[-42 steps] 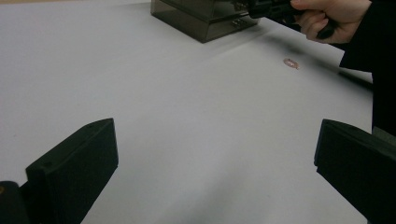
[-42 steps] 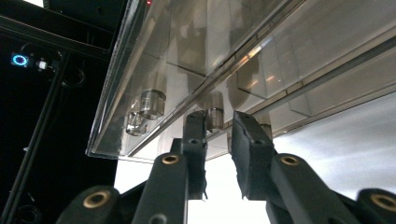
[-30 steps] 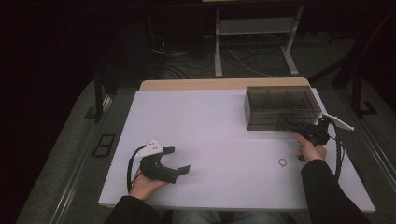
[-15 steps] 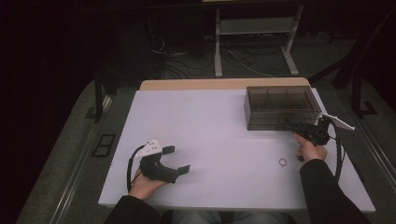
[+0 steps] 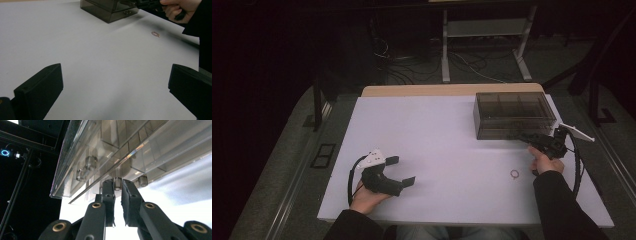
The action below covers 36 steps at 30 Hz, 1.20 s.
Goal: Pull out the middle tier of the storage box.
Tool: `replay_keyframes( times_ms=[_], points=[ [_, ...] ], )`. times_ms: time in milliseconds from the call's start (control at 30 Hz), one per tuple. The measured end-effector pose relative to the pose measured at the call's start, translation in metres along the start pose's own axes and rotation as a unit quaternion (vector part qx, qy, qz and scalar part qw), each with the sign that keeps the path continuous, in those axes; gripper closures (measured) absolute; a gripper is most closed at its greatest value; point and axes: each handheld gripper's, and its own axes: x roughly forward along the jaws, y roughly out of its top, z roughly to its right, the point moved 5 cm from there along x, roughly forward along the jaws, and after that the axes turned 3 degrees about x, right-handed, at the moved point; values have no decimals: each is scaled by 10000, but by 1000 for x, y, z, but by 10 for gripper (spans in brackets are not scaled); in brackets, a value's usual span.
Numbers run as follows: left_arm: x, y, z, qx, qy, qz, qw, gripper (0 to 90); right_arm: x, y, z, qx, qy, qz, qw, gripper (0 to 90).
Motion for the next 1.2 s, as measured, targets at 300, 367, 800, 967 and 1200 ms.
replay_keyframes(
  times_ms=[300, 367, 800, 967, 1200],
  points=[
    [0, 0, 0, 1, -3, 2, 10000, 0, -5, -6, 1, 20, -60, 1, 10000, 800],
    [0, 0, 0, 7, -6, -2, 10000, 0, -6, -7, 1, -36, -93, -14, 9999, 800],
    [0, 0, 0, 31, -11, -24, 10000, 0, -9, -13, 3, 16, -103, -16, 9999, 800],
    [0, 0, 0, 31, -7, -26, 10000, 0, -11, -15, 4, 13, -88, -15, 10000, 800],
    [-1, 0, 0, 33, -7, -26, 10000, 0, -12, -16, 5, 74, -21, -16, 10000, 799]
  ],
)
